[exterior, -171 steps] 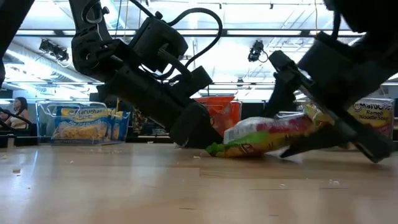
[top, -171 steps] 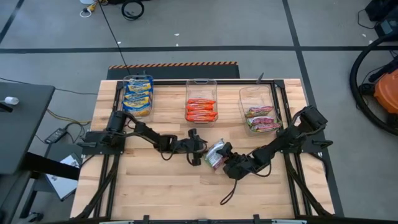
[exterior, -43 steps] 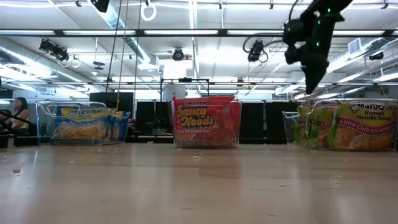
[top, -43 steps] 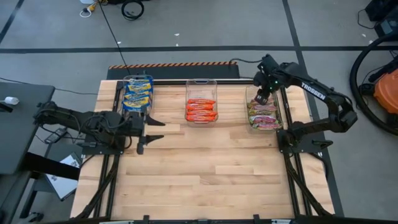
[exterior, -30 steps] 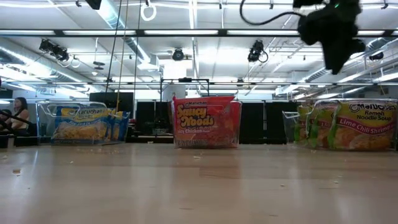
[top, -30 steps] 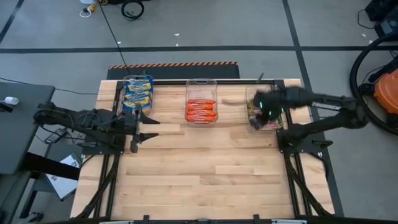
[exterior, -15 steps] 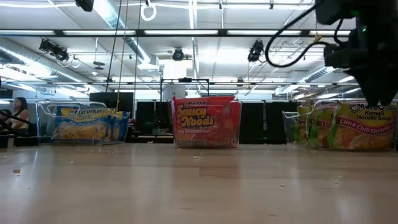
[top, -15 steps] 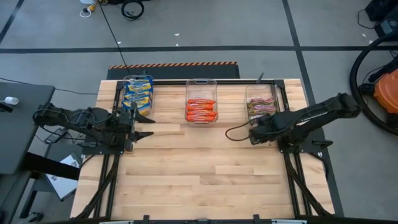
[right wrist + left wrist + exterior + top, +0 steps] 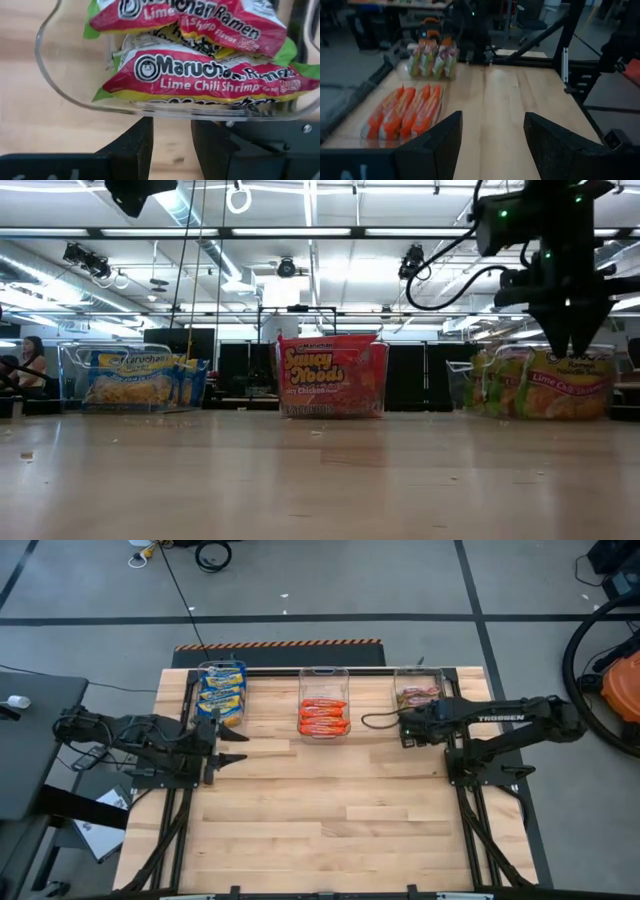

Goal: Sort Maruchan noodles
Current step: Adjust the right transparent bin, then return to Home Position

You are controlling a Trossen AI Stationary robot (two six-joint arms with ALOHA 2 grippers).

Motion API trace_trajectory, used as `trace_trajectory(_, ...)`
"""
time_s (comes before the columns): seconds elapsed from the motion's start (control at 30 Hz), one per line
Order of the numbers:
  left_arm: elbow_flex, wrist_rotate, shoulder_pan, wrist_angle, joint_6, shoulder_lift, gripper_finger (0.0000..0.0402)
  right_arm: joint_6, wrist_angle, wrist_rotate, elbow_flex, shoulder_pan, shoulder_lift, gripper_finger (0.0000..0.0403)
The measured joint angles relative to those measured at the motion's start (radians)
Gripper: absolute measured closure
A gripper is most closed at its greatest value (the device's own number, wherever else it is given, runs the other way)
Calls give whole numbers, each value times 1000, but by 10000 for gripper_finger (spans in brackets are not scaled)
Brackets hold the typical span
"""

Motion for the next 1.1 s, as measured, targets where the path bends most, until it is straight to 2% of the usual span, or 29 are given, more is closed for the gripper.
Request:
trace_trajectory(0.27,0,12,0,-6,-7,-1,185,-165,9,85,0,-157,-8,265)
trace_trajectory(0.43,0,12,-1,-4,-18,8,196,-250,69,53,0,-203,-20,265)
trace_trajectory(0.57,-1,12,-1,12,-21,11,214,-258,98,27,0,-147,-37,265)
trace_trajectory(0.7,-6,-14,-1,46,-26,15,237,-220,116,48,0,-19,-81,265)
trace_trajectory(0.73,-25,-19,-1,96,-17,19,244,-219,140,47,0,17,-89,265)
trace_trajectory(0.83,-125,-8,4,278,17,19,269,-265,248,45,0,111,-103,265)
trace_trajectory(0.93,-212,28,33,398,37,20,304,-440,443,48,-1,191,-101,266)
trace_trajectory(1.03,-270,38,77,449,35,-1,350,-700,770,46,-62,255,-100,274)
trace_trajectory(1.1,-297,41,121,488,34,-4,383,-891,1056,10,-139,285,-100,285)
